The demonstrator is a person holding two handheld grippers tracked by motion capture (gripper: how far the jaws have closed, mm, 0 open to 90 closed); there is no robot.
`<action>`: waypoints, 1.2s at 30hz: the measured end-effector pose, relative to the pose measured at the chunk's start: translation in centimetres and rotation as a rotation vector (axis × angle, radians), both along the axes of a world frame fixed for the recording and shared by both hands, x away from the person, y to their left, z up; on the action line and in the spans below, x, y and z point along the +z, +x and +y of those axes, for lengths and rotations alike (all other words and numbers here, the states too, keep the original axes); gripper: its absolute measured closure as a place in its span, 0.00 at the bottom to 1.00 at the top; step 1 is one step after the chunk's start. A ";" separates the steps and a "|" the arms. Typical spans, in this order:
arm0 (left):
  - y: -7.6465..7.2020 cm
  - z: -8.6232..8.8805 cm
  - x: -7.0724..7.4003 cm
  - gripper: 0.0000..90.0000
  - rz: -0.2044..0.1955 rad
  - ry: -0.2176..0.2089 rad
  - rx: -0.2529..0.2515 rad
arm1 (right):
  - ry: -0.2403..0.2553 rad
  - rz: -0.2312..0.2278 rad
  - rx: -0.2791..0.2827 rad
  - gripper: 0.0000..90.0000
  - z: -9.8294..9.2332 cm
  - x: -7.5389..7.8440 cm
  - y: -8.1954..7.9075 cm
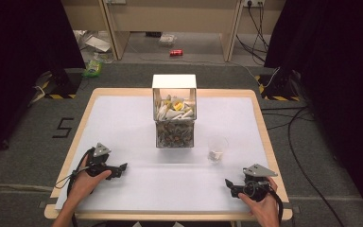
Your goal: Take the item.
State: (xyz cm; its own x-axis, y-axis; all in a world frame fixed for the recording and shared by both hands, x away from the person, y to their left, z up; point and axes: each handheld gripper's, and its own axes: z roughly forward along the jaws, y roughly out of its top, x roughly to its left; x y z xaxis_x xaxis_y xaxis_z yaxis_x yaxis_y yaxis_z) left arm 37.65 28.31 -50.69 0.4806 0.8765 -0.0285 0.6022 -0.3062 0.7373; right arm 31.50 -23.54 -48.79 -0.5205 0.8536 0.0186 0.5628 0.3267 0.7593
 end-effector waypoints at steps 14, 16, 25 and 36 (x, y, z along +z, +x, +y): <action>0.0 0.0 0.0 0.02 0.000 -0.001 0.000 | -0.043 0.031 -0.005 0.17 0.2 -0.9 -1.1; 0.0 0.0 0.0 0.02 0.000 0.000 0.001 | -0.037 0.019 -0.009 0.17 0.2 -1.1 -1.2; 0.0 0.0 0.0 0.02 0.000 0.000 0.001 | -0.019 -0.016 -0.030 0.17 0.2 -1.5 -1.8; 0.0 0.0 0.0 0.02 0.000 0.000 0.000 | -0.006 -0.037 -0.029 0.17 0.0 -1.7 -1.9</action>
State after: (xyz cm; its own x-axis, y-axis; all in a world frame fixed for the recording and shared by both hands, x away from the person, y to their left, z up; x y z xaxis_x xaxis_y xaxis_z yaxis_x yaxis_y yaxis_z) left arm 37.64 28.30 -50.70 0.4808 0.8764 -0.0285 0.6021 -0.3064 0.7373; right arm 29.57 -23.52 -50.50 -0.4959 0.8684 -0.0052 0.5437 0.3152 0.7778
